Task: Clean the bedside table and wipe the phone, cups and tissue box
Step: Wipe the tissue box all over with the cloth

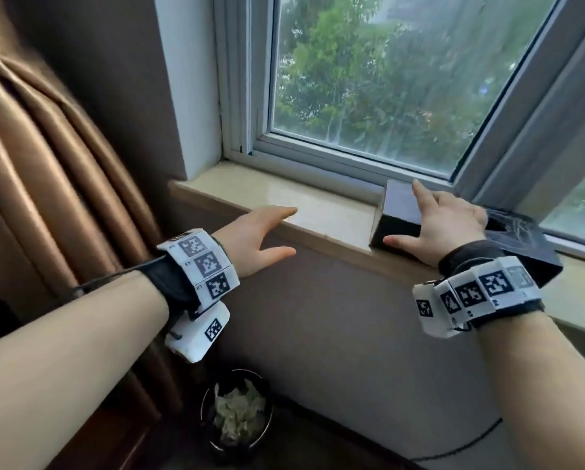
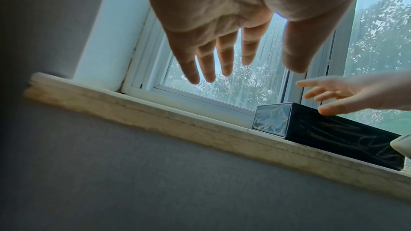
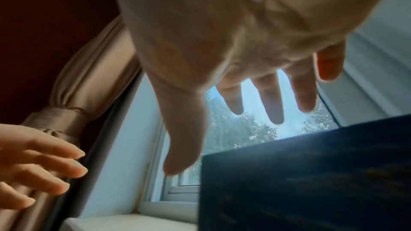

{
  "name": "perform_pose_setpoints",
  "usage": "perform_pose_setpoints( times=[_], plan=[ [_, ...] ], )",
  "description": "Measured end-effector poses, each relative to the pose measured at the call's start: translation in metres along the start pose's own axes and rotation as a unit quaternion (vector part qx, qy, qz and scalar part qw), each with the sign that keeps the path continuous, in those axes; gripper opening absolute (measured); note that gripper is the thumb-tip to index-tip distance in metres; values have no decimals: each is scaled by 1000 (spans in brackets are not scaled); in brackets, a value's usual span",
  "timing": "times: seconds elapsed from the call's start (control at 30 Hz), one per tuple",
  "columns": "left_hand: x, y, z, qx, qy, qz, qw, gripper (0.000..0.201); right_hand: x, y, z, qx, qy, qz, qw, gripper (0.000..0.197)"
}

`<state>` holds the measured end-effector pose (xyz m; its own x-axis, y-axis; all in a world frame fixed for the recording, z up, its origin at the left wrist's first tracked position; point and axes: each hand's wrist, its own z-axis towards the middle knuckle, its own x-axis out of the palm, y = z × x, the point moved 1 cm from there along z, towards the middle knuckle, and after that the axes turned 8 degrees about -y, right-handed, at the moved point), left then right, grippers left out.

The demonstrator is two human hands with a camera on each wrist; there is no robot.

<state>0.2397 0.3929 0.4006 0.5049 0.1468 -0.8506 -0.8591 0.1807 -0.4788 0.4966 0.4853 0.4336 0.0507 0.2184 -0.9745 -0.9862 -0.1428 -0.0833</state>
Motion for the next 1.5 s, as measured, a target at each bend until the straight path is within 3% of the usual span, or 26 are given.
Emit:
perform_pose_setpoints(
  times=[0.1,0.23,0.5,0.67,0.87,0.97,1.13,1.3,1.4,1.5],
  plan=[
    [8,-9,11,3,9,-3,1000,63,10,-13,6,18,28,4,999,98],
    [17,-10,20,-9,19,-15,1000,63,15,-13,14,16,-4,88,996,81],
    [9,12,22,-49,20,-5,999,64,16,4,33,-2,42,118,992,89],
    [-5,33,19,-74,-4,-20,997,70,11,53,29,-129,17,149,980,89],
    [-16,66,10,-150,-16,-80,985,114,1,135,25,-270,17,145,952,89],
    [-13,75,8,-174,-4,-77,982,121,5,156,27,-289,17,159,944,90],
    [-5,74,16,-155,-2,-92,984,111,8,131,32,-239,-19,147,960,97],
    [0,72,22,-148,-26,-116,982,105,23,57,43,-76,-8,194,978,114],
    [2,73,26,-153,-32,-124,980,103,33,43,46,-54,46,312,947,117],
    [1,73,29,-152,-46,-126,979,100,35,45,46,-39,43,371,927,111]
  ],
)
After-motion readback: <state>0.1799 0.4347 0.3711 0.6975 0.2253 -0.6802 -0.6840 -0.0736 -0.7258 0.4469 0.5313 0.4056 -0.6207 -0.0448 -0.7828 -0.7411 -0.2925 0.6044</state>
